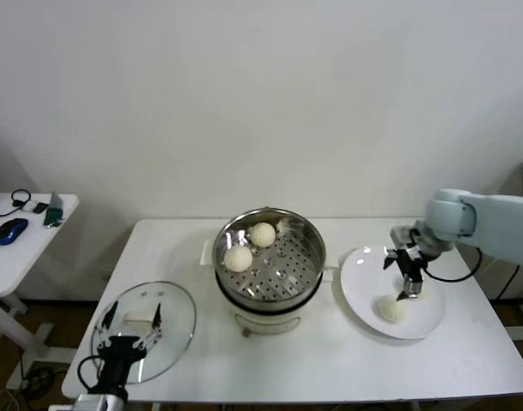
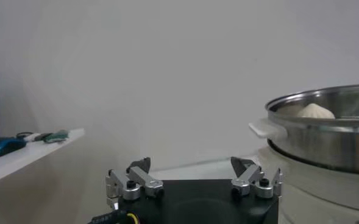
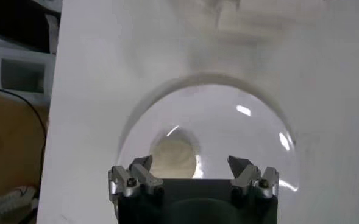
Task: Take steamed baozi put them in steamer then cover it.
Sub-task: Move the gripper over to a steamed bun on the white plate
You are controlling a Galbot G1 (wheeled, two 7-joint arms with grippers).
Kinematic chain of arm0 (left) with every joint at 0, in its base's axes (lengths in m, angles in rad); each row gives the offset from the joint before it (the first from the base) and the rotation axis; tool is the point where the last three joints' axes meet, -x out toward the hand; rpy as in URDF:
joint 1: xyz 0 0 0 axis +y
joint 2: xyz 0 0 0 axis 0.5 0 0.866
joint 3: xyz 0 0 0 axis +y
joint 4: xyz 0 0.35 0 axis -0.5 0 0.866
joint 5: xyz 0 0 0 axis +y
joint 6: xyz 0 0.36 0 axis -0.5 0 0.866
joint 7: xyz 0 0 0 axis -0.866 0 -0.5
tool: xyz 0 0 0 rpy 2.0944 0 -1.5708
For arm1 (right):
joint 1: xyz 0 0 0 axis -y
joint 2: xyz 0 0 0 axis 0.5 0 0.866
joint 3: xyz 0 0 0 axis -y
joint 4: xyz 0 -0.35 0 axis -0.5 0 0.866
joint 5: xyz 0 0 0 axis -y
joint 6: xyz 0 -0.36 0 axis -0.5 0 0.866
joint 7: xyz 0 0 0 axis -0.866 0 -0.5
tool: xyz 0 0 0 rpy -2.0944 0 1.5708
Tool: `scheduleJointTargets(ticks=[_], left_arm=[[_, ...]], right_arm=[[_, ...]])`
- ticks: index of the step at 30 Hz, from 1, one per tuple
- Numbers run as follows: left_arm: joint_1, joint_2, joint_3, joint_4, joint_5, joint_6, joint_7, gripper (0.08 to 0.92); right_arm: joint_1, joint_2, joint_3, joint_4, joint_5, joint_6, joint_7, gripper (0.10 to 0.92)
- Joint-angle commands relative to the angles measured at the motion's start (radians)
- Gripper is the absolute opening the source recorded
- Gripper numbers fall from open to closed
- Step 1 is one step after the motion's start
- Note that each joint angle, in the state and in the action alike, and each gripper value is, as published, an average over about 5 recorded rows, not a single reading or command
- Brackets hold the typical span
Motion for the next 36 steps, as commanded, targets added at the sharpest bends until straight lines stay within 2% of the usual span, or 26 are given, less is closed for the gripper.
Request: scheduleJointTargets(ticks=[1,23,31,36], left_arm=[[0.005,-0.005,-0.002,0.005,0.002,-0.002,-0.001,0.823],[0.006,-0.001,0.0,0.012,-0.001,-0.003,-0.002,0.823],[0.008,0.0,0.004,0.008,0.001,-0.003,-0.002,0.823],[0.012,0.001,0.005,0.005,0.001,-0.003,-0.002,0.823]], right_arm=[[-0.265,-0.045,0.181,-0.117,-0.102,0.001,0.009,0.823],[-0.331,0.008,0.242,-0.144,-0.105,-0.024,0.029,0.817],[-0.308,0.018,0.238,-0.142,-0.111,-0.015,0.015,0.723],[-0.258,0.021,0.212,-0.132,-0.132,0.013,-0.013,0.697]])
